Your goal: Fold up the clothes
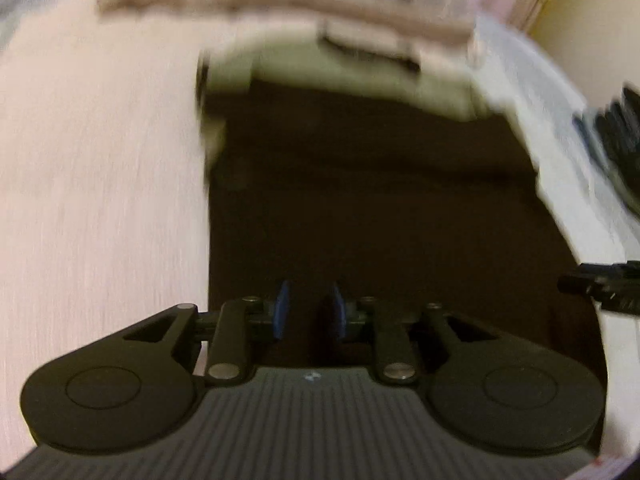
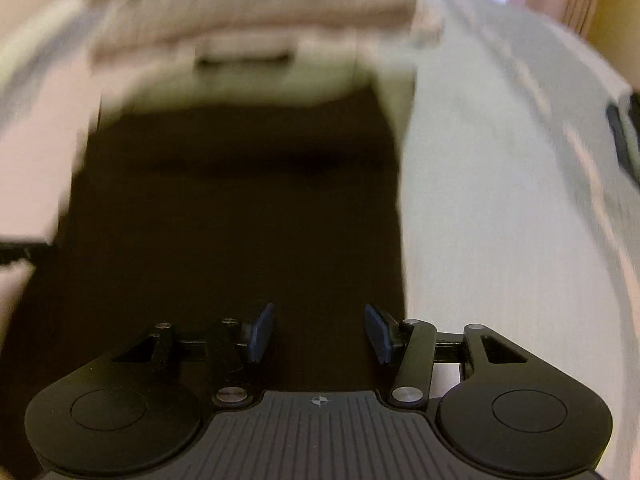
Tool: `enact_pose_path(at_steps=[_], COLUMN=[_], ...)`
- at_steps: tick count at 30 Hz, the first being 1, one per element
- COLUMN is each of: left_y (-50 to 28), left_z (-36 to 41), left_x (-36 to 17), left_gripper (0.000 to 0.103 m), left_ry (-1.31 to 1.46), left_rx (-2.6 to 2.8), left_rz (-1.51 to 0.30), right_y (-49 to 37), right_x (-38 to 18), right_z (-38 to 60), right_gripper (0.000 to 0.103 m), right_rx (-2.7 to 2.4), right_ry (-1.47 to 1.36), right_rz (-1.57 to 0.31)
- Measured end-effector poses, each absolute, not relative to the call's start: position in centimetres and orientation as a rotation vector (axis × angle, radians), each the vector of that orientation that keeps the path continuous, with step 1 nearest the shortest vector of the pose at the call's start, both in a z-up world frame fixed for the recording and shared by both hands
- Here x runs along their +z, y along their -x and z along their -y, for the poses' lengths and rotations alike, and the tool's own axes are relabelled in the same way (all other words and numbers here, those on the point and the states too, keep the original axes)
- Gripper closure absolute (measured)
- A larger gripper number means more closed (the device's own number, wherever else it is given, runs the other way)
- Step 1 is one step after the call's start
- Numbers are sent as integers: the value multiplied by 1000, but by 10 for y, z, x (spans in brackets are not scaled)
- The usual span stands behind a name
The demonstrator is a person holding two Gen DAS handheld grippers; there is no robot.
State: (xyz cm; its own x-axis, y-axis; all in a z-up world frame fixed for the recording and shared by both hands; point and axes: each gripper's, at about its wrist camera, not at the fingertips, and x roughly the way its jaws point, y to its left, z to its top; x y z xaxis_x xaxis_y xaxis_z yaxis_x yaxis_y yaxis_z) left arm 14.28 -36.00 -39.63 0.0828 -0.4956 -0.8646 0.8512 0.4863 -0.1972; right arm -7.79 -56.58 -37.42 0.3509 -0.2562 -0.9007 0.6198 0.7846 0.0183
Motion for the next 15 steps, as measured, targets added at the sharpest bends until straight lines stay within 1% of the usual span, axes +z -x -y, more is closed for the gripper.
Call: enact_pose_path(at_steps=[1,4,6,9,11,13,15], left_y=[-134,-102,-87,-64,-49,-35,-20], left_z=[346,300,276,257,252,251,249], left_x=[-401,-396,-390,-373,-354,-329,-299], left_gripper=[83,83,80,79,79,74,70], left_ry=[-443,-512,-533,-585,-604,-581,-547], left_rx=[-1020,-967,-932,-869,-822,-795,-800], left_rz=[-1112,-1145,-1202,-1242,-1236,-1214,-1179], right_y=[92,127,147,170,179,184,189], right_x=[-382,-381,-380,-367,-347,-317,-277], right_z=[549,511,492,482,484,486,487], right_gripper=[55,55,55,55,55,54,49], right_rx=[-586,-581,-573,-547,-540,-522,-498], right_ry=[-402,-429,-458,-532,-571,-565,-555], right_rz=[-1132,-1213,-1313,-1371,-1332,-1252,-1157])
